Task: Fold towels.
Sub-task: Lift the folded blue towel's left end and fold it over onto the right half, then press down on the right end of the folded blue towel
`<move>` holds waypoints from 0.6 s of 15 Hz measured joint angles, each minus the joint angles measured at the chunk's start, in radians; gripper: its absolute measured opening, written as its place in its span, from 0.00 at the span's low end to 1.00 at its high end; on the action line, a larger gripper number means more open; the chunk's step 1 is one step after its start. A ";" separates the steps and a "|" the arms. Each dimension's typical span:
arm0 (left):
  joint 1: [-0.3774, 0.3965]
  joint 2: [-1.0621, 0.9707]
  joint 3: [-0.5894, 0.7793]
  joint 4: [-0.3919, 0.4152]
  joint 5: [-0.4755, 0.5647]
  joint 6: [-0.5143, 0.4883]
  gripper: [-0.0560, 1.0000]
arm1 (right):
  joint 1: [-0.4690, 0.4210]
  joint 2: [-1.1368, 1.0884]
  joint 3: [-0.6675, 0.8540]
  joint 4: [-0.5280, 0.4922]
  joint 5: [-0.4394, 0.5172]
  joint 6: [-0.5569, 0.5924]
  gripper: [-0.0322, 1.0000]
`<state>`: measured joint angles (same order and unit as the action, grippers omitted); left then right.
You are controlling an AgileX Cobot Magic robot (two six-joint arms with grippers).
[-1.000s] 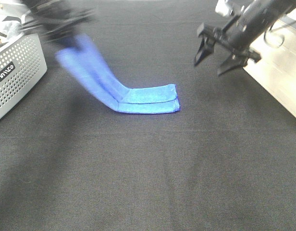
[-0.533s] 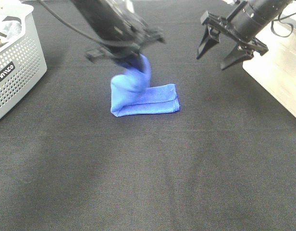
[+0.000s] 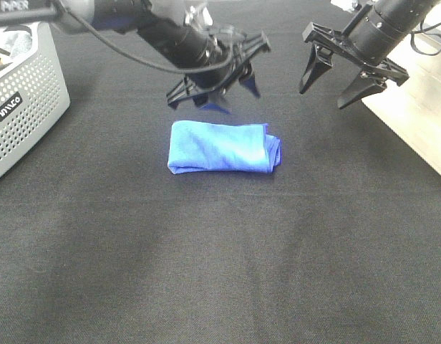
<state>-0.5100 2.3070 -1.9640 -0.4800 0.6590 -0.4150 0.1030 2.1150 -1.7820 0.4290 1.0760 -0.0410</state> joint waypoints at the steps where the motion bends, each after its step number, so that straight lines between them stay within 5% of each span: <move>1: 0.011 -0.019 0.000 0.015 -0.004 0.008 0.57 | 0.000 0.000 0.000 0.033 0.002 -0.023 0.70; 5: 0.119 -0.111 0.000 0.153 -0.003 0.073 0.57 | 0.048 0.006 0.000 0.305 0.016 -0.196 0.70; 6: 0.119 -0.111 0.000 0.153 -0.003 0.073 0.57 | 0.048 0.006 0.000 0.305 0.016 -0.196 0.70; 9: 0.199 -0.124 0.000 0.191 0.066 0.081 0.57 | 0.175 0.097 0.000 0.504 0.010 -0.330 0.70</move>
<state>-0.3110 2.1830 -1.9640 -0.2890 0.7250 -0.3340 0.2780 2.2120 -1.7820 0.9330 1.0860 -0.3710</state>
